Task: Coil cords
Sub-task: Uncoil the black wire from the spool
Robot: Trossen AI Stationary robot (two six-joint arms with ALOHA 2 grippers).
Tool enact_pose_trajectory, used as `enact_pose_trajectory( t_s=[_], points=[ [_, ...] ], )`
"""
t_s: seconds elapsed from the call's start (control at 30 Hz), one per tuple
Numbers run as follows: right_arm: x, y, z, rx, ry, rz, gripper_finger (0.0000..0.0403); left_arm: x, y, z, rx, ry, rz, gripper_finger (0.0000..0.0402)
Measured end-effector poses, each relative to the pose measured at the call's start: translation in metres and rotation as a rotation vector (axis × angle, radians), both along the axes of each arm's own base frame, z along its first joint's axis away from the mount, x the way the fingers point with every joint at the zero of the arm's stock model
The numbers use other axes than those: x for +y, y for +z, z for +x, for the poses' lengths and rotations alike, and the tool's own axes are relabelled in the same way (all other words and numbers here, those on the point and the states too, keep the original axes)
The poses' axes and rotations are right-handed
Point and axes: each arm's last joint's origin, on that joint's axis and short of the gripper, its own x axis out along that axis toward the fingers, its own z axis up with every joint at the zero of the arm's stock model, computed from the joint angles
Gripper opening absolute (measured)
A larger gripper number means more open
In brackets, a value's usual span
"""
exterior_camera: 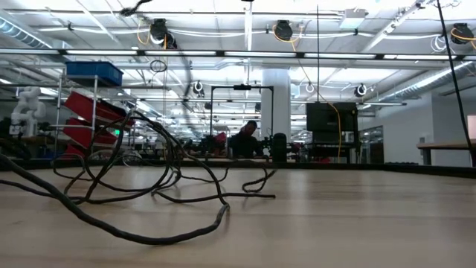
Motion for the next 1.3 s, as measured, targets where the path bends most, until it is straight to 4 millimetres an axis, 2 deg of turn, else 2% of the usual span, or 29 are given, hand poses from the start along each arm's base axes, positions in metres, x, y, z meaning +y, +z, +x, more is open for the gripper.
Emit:
enact_pose_trajectory(
  t_s=[0.17, 0.23, 0.43, 0.57, 0.8, 1.03, 1.3],
  points=[
    [0.009, 0.008, -0.003, -0.052, 0.026, 0.041, 0.0001, 0.004, -0.003, 0.005, 0.014, 0.075, 0.001, 0.0001],
    [0.012, 0.011, 0.003, -0.055, 0.03, 0.044, 0.0001, 0.006, -0.004, 0.008, 0.012, 0.092, 0.001, 0.0001],
    [0.027, 0.007, 0.042, -0.002, 0.032, -0.003, 0.0001, 0.01, -0.005, 0.021, -0.025, 0.145, -0.025, 0.0001],
    [0.033, 0.004, 0.063, 0.065, -0.035, -0.037, 0.0, 0.009, -0.003, 0.022, -0.057, 0.156, -0.028, 0.0001],
    [0.038, -0.003, 0.062, 0.137, -0.215, -0.117, 0.0, 0.004, 0.004, 0.015, -0.112, 0.134, -0.08, 0.0001],
    [0.038, 0.003, 0.058, 0.122, -0.3, -0.133, 0.0, 0.003, 0.005, 0.015, -0.124, 0.126, -0.12, 0.0001],
    [0.036, -0.005, 0.056, 0.225, -0.375, -0.195, 0.0, -0.002, 0.01, 0.01, -0.172, 0.078, -0.178, 0.0001]
  ],
)
